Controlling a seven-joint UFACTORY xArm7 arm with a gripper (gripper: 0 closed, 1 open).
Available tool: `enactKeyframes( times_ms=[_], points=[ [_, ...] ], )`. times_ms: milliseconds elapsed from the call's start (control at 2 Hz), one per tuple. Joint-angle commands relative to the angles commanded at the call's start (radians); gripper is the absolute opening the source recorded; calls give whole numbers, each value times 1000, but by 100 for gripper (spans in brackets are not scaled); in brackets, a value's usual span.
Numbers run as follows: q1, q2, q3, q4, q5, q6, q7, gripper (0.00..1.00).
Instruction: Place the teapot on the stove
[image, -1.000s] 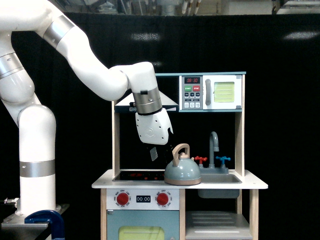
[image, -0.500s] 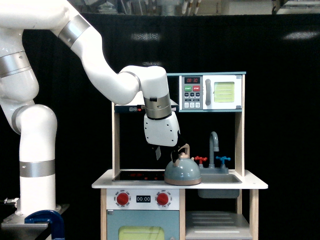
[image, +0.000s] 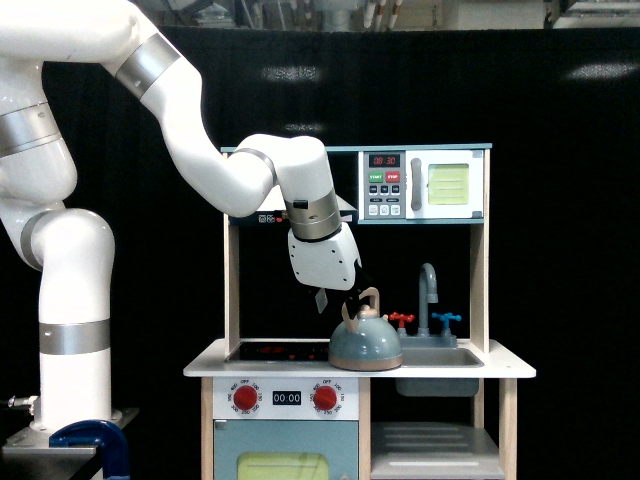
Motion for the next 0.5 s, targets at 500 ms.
enactKeyframes(
  times_ms=[500],
  points=[
    [77,65,-10,46,107,-48,3,100]
  ],
)
